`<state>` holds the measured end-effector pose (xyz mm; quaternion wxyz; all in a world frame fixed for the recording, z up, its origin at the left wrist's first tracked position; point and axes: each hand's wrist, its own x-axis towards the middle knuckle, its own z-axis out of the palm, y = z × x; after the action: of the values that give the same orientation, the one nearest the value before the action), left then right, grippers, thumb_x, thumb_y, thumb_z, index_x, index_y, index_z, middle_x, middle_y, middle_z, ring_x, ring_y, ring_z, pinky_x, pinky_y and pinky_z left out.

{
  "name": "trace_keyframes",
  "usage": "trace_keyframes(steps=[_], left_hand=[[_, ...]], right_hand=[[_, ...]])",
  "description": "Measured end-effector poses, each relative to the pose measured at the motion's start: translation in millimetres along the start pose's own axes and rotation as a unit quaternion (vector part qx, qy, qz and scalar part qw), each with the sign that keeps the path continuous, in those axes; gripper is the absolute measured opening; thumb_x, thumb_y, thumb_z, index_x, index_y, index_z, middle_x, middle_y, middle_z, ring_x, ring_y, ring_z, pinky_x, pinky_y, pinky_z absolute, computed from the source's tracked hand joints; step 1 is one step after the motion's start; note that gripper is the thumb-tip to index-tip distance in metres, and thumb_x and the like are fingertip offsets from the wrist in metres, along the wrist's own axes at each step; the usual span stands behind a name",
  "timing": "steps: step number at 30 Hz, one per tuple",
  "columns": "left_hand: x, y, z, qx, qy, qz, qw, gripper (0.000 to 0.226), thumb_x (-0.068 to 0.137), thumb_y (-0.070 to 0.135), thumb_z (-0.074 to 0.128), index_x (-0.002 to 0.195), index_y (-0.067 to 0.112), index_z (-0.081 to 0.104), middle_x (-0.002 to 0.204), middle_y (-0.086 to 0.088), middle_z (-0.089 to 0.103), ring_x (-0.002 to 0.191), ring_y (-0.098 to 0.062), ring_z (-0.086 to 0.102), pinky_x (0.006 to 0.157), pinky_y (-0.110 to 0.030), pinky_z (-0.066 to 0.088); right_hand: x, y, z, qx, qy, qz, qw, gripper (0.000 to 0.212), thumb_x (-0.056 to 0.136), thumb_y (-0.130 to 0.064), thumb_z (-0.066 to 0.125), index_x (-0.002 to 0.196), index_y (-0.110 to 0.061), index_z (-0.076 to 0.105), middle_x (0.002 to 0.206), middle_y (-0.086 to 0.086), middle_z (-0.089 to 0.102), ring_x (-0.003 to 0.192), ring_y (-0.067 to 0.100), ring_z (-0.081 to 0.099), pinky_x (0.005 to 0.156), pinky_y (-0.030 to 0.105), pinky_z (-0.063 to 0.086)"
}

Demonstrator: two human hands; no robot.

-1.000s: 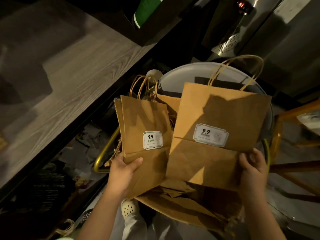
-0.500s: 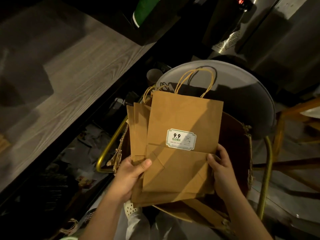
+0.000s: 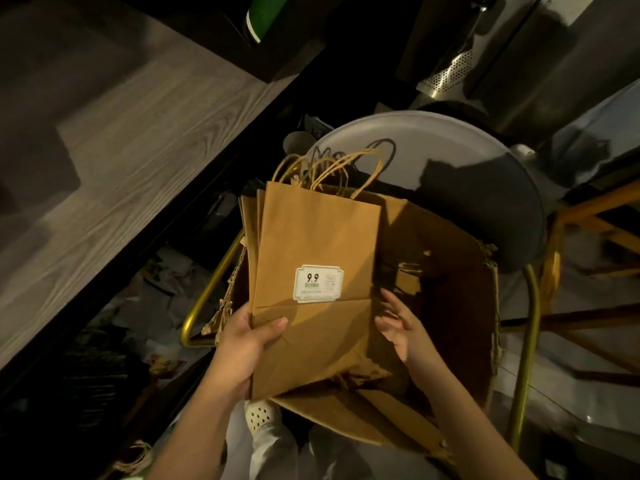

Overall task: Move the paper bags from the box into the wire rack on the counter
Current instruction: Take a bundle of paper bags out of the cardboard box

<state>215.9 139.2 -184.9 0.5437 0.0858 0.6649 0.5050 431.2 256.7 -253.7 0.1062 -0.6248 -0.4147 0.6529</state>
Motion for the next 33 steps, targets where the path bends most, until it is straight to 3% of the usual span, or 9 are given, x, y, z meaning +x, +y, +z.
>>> trace_keyframes(steps=[2,4,10,14,17,20,24,29,33], left_hand=[[3.6,1.6,1.5,0.006,0.03,0.012,0.999,0.026,0.085,0.004,0.064,0.098,0.026,0.058,0.083,0.01,0.072,0.075,-0.004,0.068,0.061,-0.021,0.051],[7.2,2.5,1.2,0.01,0.056,0.017,0.998,0.025,0.087,0.004,0.063,0.094,0.028,0.058,0.082,0.011,0.07,0.072,-0.002,0.067,0.059,-0.02,0.051],[15.0,-4.1,-4.7,0.029,0.092,0.024,0.995,0.026,0.089,0.002,0.061,0.095,0.027,0.061,0.096,0.005,0.071,0.093,-0.017,0.067,0.085,-0.039,0.053],[15.7,-6.1,-8.2,0.039,0.1,0.031,0.994,0.025,0.089,0.002,0.061,0.092,0.027,0.061,0.093,0.007,0.071,0.092,-0.016,0.067,0.084,-0.039,0.053],[16.7,-7.0,-10.4,0.045,0.096,0.032,0.994,0.026,0.088,0.002,0.062,0.093,0.027,0.062,0.092,0.006,0.072,0.092,-0.016,0.068,0.084,-0.038,0.054],[17.8,-8.2,-12.3,0.048,0.093,0.027,0.994,0.025,0.088,0.002,0.062,0.094,0.026,0.062,0.09,0.007,0.073,0.091,-0.014,0.069,0.084,-0.038,0.054],[19.6,-11.4,-16.8,0.055,0.099,0.02,0.993,0.022,0.087,0.005,0.064,0.098,0.024,0.063,0.1,0.0,0.072,0.097,-0.021,0.068,0.09,-0.048,0.052],[18.3,-11.9,-17.7,0.054,0.09,0.023,0.994,0.023,0.087,0.004,0.063,0.1,0.024,0.063,0.101,-0.001,0.072,0.096,-0.021,0.068,0.09,-0.047,0.053],[17.9,-12.4,-19.1,0.061,0.091,0.026,0.994,0.024,0.087,0.004,0.063,0.098,0.025,0.062,0.102,-0.001,0.072,0.098,-0.022,0.067,0.092,-0.049,0.051]], right_hand=[[10.1,11.6,-2.4,0.004,0.018,0.05,0.999,0.053,0.093,-0.004,0.059,0.141,-0.021,0.044,0.148,0.007,0.04,0.13,0.029,0.046,0.099,0.043,0.049],[17.0,20.7,-5.0,-0.044,0.038,0.09,0.994,0.054,0.094,-0.006,0.058,0.144,-0.017,0.04,0.149,0.01,0.039,0.129,0.031,0.046,0.076,0.031,0.053],[39.7,48.4,-8.6,-0.099,0.058,0.159,0.981,0.062,0.094,0.001,0.053,0.149,-0.011,0.027,0.14,0.014,0.046,0.102,0.022,0.055,0.063,0.025,0.049],[47.0,62.3,0.2,-0.069,0.067,0.228,0.969,0.067,0.092,-0.001,0.058,0.15,-0.01,0.025,0.131,0.016,0.048,0.088,0.023,0.058,0.063,0.032,0.055],[53.9,72.3,11.4,-0.057,0.092,0.26,0.959,0.076,0.086,-0.009,0.069,0.149,-0.014,0.028,0.122,0.017,0.052,0.097,0.034,0.06,0.078,0.05,0.058],[61.4,76.8,16.6,-0.048,0.121,0.255,0.958,0.07,0.082,-0.018,0.074,0.142,-0.013,0.038,0.107,0.014,0.055,0.097,0.038,0.06,0.081,0.056,0.056],[62.5,70.5,24.0,-0.083,0.119,0.252,0.957,0.091,0.072,-0.037,0.083,0.142,-0.007,0.033,0.129,0.019,0.049,0.111,0.04,0.053,0.086,0.051,0.053],[62.3,67.2,31.8,-0.163,0.127,0.222,0.953,0.072,0.07,-0.032,0.085,0.123,-0.005,0.046,0.112,0.013,0.055,0.101,0.032,0.056,0.083,0.046,0.053],[57.4,64.9,31.2,-0.154,0.143,0.182,0.961,0.059,0.077,-0.02,0.08,0.127,-0.009,0.05,0.122,0.014,0.059,0.11,0.033,0.058,0.088,0.045,0.052]])
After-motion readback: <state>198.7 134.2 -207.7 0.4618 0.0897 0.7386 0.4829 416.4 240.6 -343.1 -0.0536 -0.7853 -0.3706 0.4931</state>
